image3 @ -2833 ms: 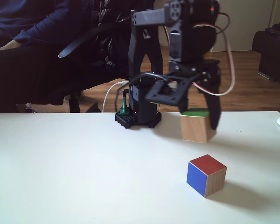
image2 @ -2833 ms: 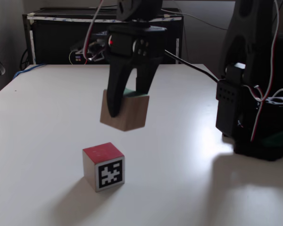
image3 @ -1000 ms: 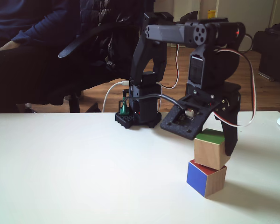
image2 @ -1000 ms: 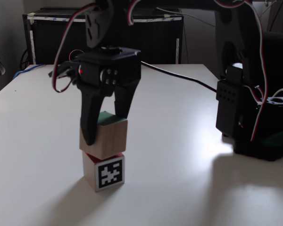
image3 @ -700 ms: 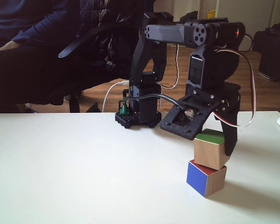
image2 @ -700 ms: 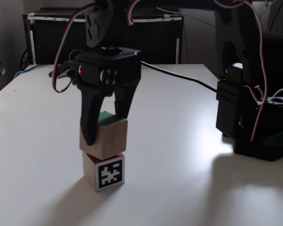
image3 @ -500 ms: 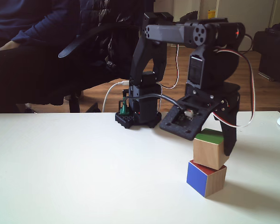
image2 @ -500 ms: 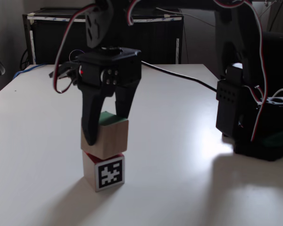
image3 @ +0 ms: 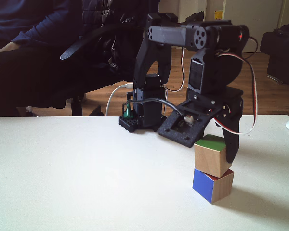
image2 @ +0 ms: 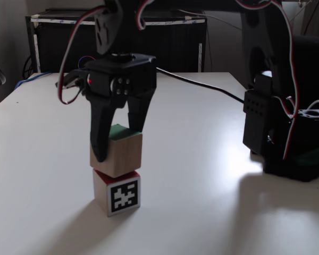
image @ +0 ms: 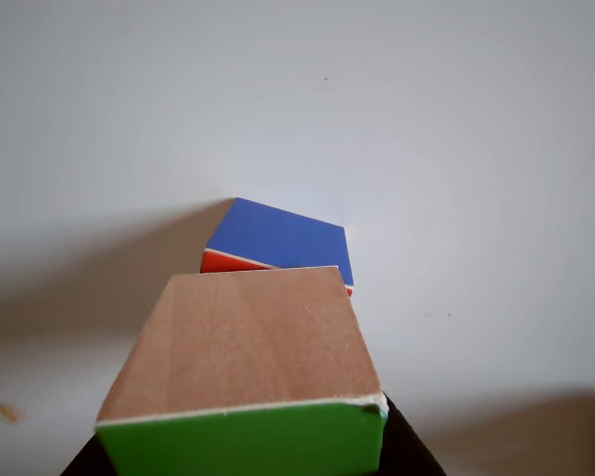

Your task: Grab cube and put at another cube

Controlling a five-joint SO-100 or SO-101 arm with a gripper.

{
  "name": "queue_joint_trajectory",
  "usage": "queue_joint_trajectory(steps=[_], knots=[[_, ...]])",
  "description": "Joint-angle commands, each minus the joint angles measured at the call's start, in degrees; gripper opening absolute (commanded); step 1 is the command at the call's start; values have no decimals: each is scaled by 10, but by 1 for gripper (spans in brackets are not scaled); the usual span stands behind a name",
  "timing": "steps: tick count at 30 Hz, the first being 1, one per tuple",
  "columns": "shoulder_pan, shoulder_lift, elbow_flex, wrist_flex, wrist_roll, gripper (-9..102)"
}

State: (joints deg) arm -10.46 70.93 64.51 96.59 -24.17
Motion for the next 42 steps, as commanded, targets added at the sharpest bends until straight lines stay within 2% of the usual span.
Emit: queue_joint_trajectory(steps=[1,14,20,24,28,32,37,39,42], knots=[[1,4,-34,5,-4,29],[-7,1,-45,20,-2,38],[-27,14,-88,69,18,38],[-54,127,-49,69,36,39],[-66,312,28,69,95,39],[4,533,96,61,128,36],[86,707,152,69,168,32],[123,768,222,65,138,30],[202,852,358,-2,114,25]])
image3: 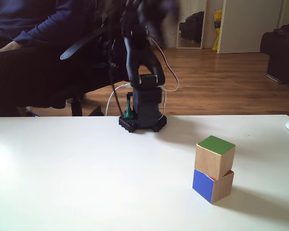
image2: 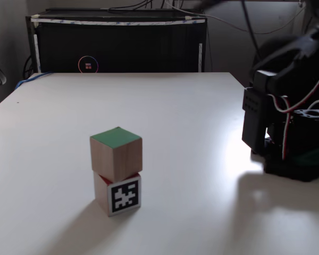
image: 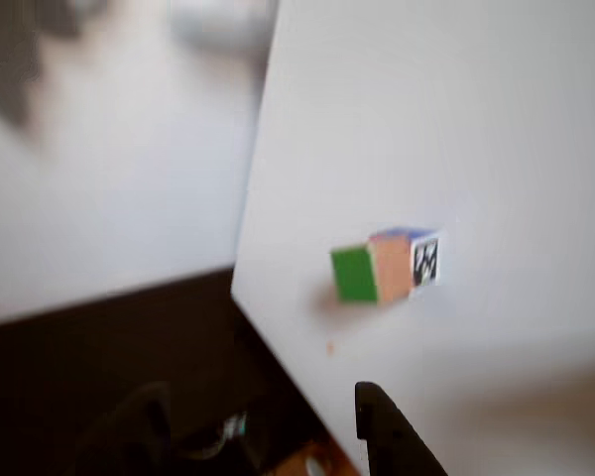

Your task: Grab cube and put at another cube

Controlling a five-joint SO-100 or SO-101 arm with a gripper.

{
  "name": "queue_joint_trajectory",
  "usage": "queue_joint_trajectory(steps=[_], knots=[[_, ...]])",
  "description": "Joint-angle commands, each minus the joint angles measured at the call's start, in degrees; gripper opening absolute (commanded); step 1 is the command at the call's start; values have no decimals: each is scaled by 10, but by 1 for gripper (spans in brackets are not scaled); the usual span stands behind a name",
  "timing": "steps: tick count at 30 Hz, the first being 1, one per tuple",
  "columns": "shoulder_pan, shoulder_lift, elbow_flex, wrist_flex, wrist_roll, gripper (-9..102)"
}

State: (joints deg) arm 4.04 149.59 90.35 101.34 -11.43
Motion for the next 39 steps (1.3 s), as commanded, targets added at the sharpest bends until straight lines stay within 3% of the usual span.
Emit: queue_joint_trajectory(steps=[1,6,9,15,19,24,29,39], knots=[[78,92,150,-83,-14,23],[142,201,416,-273,13,8],[135,182,493,-305,-9,0],[123,228,628,-354,15,0],[105,388,753,-337,36,0],[102,388,812,-341,51,0],[116,388,797,-274,41,0],[141,388,797,-274,39,0]])
